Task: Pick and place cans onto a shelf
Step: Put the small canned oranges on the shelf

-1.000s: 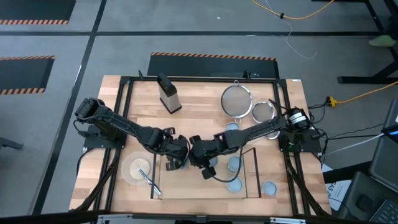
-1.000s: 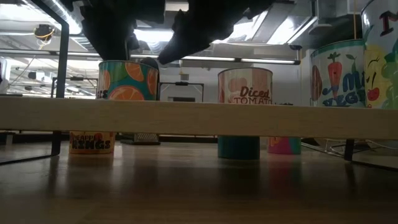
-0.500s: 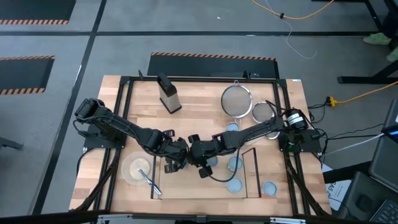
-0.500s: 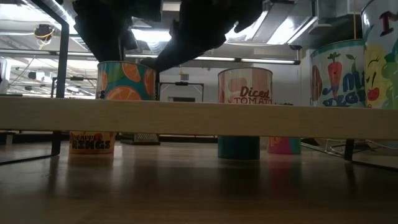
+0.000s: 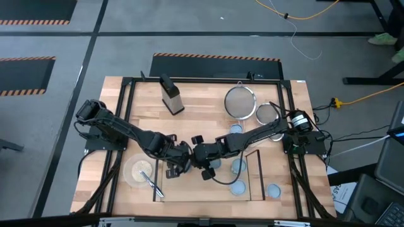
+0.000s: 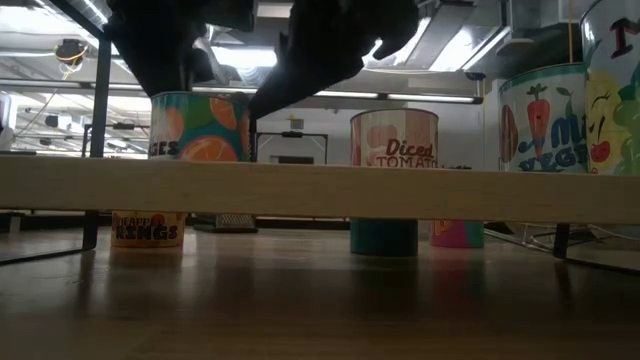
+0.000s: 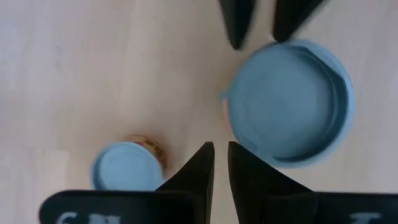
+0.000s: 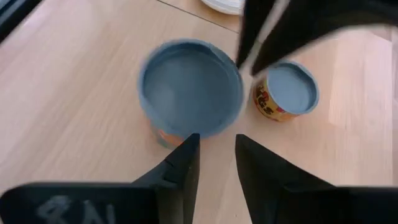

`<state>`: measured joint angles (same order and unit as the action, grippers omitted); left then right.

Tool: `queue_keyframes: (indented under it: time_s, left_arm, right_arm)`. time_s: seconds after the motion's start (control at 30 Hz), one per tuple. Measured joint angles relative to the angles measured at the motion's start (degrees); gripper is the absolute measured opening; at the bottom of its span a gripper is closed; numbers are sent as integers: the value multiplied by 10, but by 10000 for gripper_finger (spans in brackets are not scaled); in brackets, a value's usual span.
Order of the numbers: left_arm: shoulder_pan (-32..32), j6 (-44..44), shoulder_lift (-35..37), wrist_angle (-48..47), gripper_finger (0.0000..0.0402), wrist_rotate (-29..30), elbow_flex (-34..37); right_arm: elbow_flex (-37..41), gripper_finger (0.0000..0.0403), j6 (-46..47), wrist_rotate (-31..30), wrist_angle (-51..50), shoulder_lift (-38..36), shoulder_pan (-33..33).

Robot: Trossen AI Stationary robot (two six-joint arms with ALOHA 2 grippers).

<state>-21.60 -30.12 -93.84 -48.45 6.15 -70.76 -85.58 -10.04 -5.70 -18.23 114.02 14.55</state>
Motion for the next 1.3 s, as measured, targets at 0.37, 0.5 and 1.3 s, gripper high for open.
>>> queue_keyframes:
  time_s: [0.37,0.5,1.3]
  left_arm:
    - [-21,9,0,10,39,-45,0]
    - [-21,8,0,9,39,-43,0]
    - [-9,6,0,23,39,-12,0]
  right_arm:
    - [0,107,6,-34,-2,0,-2]
    - [0,107,5,-35,-6,-1,-3]
    - [-1,107,-7,69,-20,-14,0]
